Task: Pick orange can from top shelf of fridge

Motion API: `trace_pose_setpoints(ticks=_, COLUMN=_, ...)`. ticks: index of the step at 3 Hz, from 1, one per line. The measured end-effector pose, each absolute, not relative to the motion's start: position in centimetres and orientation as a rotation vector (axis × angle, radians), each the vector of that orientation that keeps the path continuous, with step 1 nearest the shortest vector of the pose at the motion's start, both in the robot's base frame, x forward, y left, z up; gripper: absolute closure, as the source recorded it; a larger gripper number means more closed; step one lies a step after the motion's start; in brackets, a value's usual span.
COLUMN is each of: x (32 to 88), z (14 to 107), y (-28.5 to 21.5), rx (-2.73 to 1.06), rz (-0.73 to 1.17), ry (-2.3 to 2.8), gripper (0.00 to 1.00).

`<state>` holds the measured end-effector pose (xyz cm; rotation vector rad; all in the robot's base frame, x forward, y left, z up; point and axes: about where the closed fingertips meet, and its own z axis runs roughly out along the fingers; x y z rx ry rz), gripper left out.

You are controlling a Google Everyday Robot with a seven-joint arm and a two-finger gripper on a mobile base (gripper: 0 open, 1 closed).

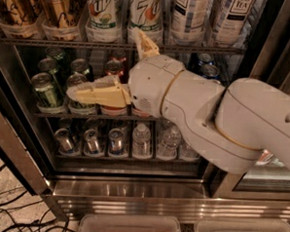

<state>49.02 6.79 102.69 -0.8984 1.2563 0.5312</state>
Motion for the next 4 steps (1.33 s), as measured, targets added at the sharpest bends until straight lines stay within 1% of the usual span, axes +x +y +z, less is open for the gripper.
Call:
trace_pose_setpoints(ticks=1, x=49.9, z=102.6, y=6.5, rx=-0.798, rz=0.469, ry=1.297, gripper=0.00)
trace_pose_setpoints(ticks=2, x=50.5, z=102.5, y=7.8, rx=-0.786, rz=0.399, ry=1.324, gripper=0.00)
trace_pose_setpoints(ticks=3, x=49.1, z=101.7, y=13.1, rx=-0.918, rz=0.350, ry=1.321, gripper=0.00)
trace_pose_setpoints(ticks=4, x=49.1, z=101.7, y=13.1, rx=-0.918, rz=0.351, ry=1.321, gripper=0.00)
